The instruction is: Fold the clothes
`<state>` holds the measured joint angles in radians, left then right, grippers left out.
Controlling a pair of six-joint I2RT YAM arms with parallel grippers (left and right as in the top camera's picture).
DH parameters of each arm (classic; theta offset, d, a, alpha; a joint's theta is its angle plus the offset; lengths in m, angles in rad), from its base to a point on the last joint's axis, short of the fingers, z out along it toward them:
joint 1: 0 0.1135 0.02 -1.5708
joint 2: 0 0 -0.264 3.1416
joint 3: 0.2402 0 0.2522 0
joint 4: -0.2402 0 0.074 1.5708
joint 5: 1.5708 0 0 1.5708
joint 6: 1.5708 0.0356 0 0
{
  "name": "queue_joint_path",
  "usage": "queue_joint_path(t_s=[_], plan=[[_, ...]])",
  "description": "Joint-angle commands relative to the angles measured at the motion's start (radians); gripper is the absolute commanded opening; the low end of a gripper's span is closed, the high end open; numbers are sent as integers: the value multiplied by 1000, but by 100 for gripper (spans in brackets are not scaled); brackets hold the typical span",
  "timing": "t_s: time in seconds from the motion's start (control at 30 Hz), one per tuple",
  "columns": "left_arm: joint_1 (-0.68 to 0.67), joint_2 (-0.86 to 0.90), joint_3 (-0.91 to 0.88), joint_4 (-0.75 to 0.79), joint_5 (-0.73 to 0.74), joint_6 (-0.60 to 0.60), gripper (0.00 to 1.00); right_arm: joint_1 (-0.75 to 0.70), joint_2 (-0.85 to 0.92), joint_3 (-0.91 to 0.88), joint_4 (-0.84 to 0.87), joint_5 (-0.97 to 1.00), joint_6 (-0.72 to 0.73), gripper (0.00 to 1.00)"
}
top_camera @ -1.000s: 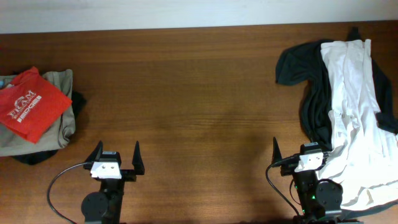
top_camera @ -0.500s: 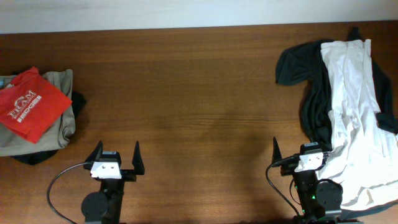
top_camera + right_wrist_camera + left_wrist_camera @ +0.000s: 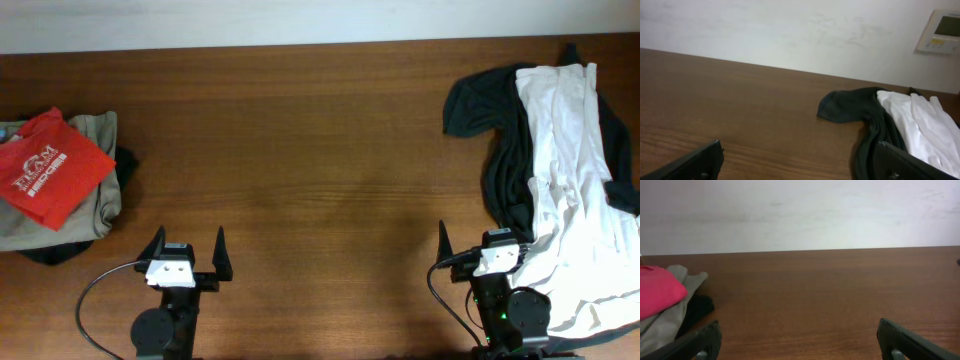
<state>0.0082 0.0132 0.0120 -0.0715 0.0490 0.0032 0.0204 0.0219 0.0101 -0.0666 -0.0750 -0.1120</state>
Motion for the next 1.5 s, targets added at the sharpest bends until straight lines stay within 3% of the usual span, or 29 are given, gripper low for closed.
queue_joint_path(t_s=[0.0,0.13,0.27,0.37,0.53,0.57,0.7,0.83,0.97,1.03,1.07,1.17,1.27,1.37,1.47], plan=[[6,12,5,-5,15,11,99,5,6,1,-11,10,82,99],[6,60,77,-20,15,12,99,5,46,83,-62,100,132,99],[6,237,244,-73,14,12,99,5,216,290,-207,141,151,99],[6,450,397,-117,15,12,99,5,454,514,-357,142,151,99],[6,737,651,-314,18,12,99,-30,855,826,-595,156,151,99],[6,798,696,-340,35,12,99,-53,970,893,-604,118,146,99],[6,882,720,-338,42,12,99,-186,1190,914,-531,288,174,100],[6,914,720,-338,42,12,99,-354,1469,914,-388,308,199,90],[6,919,720,-338,42,12,99,-395,1661,914,-287,308,200,70],[6,919,720,-338,42,12,99,-396,1704,914,-261,309,200,36],[6,919,720,-338,42,12,99,-396,1707,914,-257,309,200,8],[6,919,720,-337,42,12,99,-396,1641,954,-299,308,207,4],[6,919,720,-322,41,12,99,-392,1458,1227,-525,241,194,4],[6,919,720,-303,42,12,99,-372,1344,1528,-742,-228,142,4],[6,919,720,-304,42,12,99,-231,1292,1593,-796,-569,143,4]])
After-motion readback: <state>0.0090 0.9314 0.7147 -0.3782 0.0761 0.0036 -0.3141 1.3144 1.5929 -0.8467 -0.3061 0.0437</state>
